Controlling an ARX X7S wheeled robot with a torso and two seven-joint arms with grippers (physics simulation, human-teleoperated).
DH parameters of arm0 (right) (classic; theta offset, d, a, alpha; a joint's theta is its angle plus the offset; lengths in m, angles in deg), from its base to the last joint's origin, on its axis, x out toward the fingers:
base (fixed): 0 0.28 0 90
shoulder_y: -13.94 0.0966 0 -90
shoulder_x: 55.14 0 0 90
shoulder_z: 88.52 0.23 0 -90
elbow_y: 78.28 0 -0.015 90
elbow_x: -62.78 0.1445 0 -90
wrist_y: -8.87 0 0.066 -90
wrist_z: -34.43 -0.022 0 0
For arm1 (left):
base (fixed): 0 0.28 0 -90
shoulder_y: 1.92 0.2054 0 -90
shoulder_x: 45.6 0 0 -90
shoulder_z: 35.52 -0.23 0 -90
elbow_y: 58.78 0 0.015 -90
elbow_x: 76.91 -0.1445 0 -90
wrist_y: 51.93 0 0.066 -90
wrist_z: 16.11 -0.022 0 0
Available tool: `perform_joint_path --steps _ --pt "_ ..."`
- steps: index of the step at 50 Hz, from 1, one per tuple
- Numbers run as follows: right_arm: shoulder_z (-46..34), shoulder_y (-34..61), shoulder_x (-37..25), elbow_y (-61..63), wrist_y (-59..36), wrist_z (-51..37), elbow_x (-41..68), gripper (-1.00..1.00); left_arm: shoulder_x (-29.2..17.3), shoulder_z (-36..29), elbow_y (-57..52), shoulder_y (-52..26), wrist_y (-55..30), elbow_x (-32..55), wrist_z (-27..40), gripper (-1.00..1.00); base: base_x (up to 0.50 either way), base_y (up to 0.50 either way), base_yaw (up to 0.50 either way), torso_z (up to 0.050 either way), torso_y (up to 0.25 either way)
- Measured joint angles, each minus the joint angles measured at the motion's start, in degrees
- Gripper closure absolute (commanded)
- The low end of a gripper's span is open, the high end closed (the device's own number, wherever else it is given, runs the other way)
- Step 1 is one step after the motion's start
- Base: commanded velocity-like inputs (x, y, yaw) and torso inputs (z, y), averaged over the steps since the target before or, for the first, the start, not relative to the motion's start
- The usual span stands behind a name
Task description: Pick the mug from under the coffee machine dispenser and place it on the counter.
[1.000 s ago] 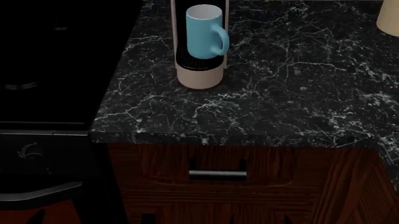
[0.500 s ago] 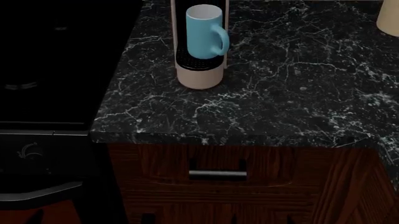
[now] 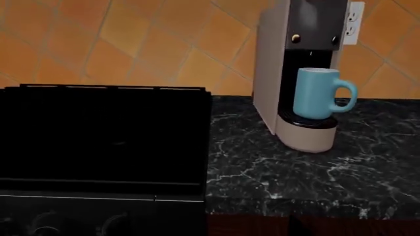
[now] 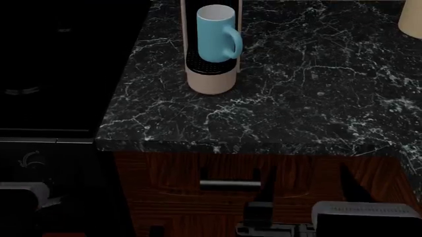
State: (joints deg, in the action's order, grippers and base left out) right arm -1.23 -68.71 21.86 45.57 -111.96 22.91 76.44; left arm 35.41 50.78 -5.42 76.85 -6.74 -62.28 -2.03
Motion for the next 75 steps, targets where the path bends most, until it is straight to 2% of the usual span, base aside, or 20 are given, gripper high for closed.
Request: perform_joint_path --steps 9,13,17,21,26,30,34,42,48,75 --pt "3.0 7.7 -1.9 11.6 -15.2 -1.7 5.7 -1.00 1.0 5.5 -12.9 -10.7 -21.0 7.9 3.3 -1.00 0.00 0.00 0.00 0.000 0.000" --pt "4.6 11.8 -2.9 16.1 -22.2 -3.1 9.4 -1.00 0.6 10.1 -16.3 -15.6 -28.4 18.4 9.3 -1.00 0.00 0.00 0.00 0.000 0.000" --pt "6.6 16.5 -6.1 19.4 -27.0 -9.5 19.5 -1.00 -0.6 14.8 -17.5 -20.3 -33.7 34.3 20.2 -1.00 0.00 0.00 0.00 0.000 0.000" --pt "7.8 21.0 -10.1 21.6 -29.4 -17.2 30.7 -1.00 -3.1 16.7 -17.2 -24.9 -35.9 50.3 32.5 -1.00 0.00 0.00 0.00 0.000 0.000" --pt "8.7 26.0 -14.2 23.2 -31.3 -25.8 42.8 -1.00 -6.6 17.0 -16.5 -29.7 -35.9 66.0 45.2 -1.00 0.00 0.00 0.00 0.000 0.000" --pt "9.2 29.5 -16.8 23.9 -32.1 -31.9 51.1 -1.00 -9.6 16.1 -16.0 -33.1 -34.5 75.9 53.6 -1.00 0.00 0.00 0.00 0.000 0.000" --pt "9.3 32.8 -19.1 24.3 -32.6 -37.3 58.2 -1.00 -11.8 15.4 -15.7 -35.5 -33.4 82.6 59.2 -1.00 0.00 0.00 0.00 0.000 0.000" --pt "10.0 36.7 -22.1 24.9 -32.3 -43.9 67.2 -1.00 -15.9 13.8 -15.3 -39.0 -30.7 91.7 66.6 -1.00 0.05 0.00 0.00 0.000 0.000" --pt "10.5 38.2 -23.5 25.2 -31.8 -46.4 70.8 -1.00 -18.0 13.2 -15.5 -40.3 -28.8 95.0 69.4 -1.00 0.33 0.00 0.00 0.000 0.000" --pt "10.7 39.4 -25.6 25.6 -30.1 -48.3 74.1 -1.00 -21.9 11.9 -16.8 -42.2 -24.3 97.6 71.6 -1.00 0.39 0.00 0.00 0.000 0.000"
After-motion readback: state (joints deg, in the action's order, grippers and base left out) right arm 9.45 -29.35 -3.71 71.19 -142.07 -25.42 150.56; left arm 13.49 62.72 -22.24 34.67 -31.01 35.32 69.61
